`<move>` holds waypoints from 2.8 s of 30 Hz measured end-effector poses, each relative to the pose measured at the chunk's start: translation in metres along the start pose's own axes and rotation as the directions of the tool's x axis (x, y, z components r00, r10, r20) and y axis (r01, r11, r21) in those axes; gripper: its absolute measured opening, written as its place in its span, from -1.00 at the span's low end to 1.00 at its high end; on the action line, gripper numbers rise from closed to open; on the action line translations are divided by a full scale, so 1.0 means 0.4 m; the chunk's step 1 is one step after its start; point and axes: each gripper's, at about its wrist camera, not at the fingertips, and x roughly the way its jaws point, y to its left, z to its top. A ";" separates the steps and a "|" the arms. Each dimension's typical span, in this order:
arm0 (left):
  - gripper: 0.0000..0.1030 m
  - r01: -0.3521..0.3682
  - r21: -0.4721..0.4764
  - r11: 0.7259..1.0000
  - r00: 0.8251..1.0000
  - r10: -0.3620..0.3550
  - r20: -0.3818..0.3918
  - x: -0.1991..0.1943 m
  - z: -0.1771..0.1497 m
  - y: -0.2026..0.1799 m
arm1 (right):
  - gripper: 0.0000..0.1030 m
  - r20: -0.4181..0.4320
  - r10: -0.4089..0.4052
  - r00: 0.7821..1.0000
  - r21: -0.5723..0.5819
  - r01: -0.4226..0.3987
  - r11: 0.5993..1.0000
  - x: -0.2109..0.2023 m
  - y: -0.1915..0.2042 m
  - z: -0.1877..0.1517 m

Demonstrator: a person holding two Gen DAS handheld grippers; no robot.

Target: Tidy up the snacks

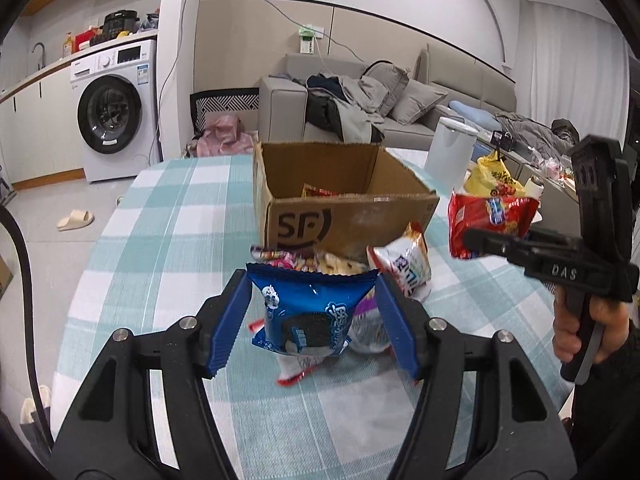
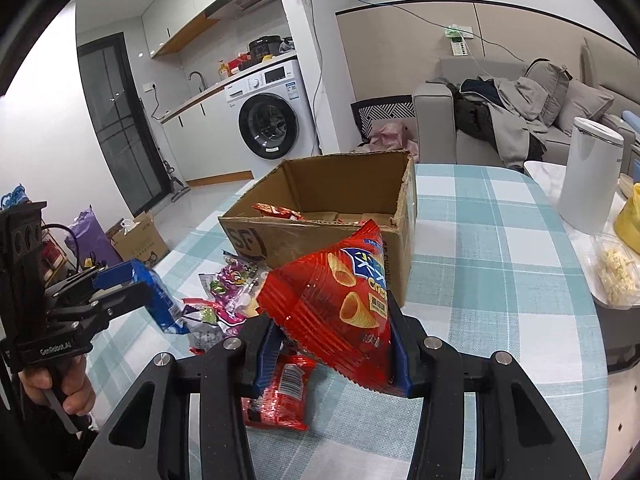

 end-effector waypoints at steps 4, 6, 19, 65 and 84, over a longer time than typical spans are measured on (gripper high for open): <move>0.20 -0.002 -0.001 1.000 1.000 0.002 0.020 0.004 0.032 0.000 | -0.09 0.014 0.017 1.000 0.004 -0.017 1.000 -0.004 0.006 0.003; 0.20 0.003 -0.001 1.000 1.000 -0.003 0.031 0.007 0.046 0.001 | -0.09 0.018 0.023 1.000 0.007 -0.023 1.000 -0.003 0.006 0.006; 0.20 0.022 -0.013 1.000 0.998 -0.021 0.053 0.073 0.137 0.018 | -0.09 0.031 0.054 0.998 0.017 -0.055 0.998 0.001 0.026 0.042; 0.20 0.031 -0.002 1.000 1.000 -0.031 -0.006 0.432 0.342 0.028 | -0.09 -0.078 0.001 0.997 0.123 0.009 0.992 0.220 -0.033 0.227; 0.50 0.001 -0.010 1.000 0.999 -0.001 -0.046 0.492 0.348 0.041 | 0.01 -0.081 -0.028 0.996 0.087 0.035 0.996 0.254 -0.042 0.237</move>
